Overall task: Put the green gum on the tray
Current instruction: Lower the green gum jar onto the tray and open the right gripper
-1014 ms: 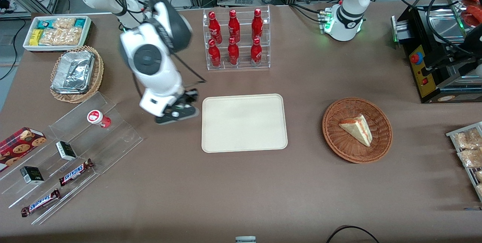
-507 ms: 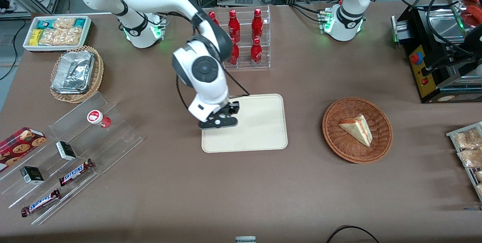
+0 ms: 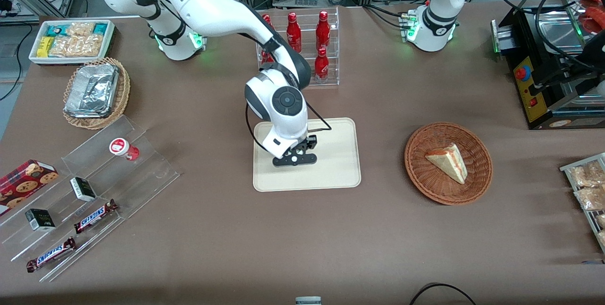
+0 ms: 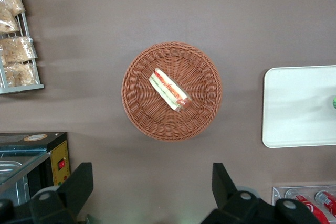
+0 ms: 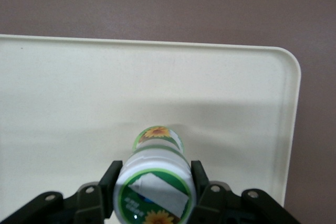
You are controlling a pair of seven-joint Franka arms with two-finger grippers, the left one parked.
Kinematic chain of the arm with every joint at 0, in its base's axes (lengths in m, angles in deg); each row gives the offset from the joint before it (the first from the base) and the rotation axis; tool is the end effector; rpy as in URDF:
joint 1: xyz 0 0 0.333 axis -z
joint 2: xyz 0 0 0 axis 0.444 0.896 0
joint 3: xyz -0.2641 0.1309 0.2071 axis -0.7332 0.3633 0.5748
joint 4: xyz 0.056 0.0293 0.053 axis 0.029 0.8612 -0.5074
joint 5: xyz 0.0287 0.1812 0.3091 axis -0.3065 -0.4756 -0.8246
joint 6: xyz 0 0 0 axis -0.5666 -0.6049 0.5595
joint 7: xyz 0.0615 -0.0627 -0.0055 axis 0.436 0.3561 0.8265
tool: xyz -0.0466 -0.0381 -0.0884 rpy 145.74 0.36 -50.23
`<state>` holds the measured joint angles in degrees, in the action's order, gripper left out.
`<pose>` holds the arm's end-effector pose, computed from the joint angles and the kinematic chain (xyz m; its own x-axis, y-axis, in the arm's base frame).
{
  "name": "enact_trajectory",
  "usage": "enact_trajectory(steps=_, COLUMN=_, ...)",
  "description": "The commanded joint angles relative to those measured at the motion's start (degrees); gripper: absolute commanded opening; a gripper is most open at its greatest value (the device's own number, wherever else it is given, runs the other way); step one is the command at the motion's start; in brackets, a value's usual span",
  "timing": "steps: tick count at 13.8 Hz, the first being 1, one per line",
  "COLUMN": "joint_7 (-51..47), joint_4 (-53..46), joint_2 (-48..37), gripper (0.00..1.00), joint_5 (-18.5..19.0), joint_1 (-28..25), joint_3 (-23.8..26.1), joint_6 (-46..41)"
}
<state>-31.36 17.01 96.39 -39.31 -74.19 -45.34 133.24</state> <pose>0.5326 0.4920 0.3189 0.9986 0.0531 0.0082 0.0530 -0.9985 0.0126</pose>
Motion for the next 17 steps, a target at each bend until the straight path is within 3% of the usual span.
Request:
enact_trajectory(steps=1, joint_7=-0.6, joint_4=-3.4, joint_2=3.7, gripper=0.00, joint_5=-1.1, joint_1=-0.8, joint_3=-0.7, joint_6=0.7)
enact_trajectory(steps=6, joint_7=-0.5, joint_4=-3.4, joint_2=6.0, gripper=0.00, joint_5=-1.1, joint_1=-1.5, joint_3=-0.8, joint_6=1.7)
enact_trajectory(steps=7, joint_7=-0.5, joint_4=-3.3, joint_2=6.2, gripper=0.10, joint_5=-1.1, joint_1=-1.5, joint_3=-0.7, joint_6=2.4)
enact_trajectory(steps=8, joint_7=-0.6, joint_4=-3.2, joint_2=6.2, gripper=0.51, joint_5=-1.2, joint_1=-1.5, joint_3=-0.7, joint_6=2.9)
enact_trajectory(steps=9, joint_7=-0.6, joint_4=-3.2, joint_2=6.2, gripper=1.00, joint_5=-1.2, joint_1=-1.5, joint_3=-0.7, joint_6=3.2)
enact_trajectory(steps=17, joint_7=1.5, joint_4=-2.8, joint_2=5.5, gripper=1.00, joint_5=0.4, joint_1=-1.5, joint_3=-0.8, joint_6=3.0)
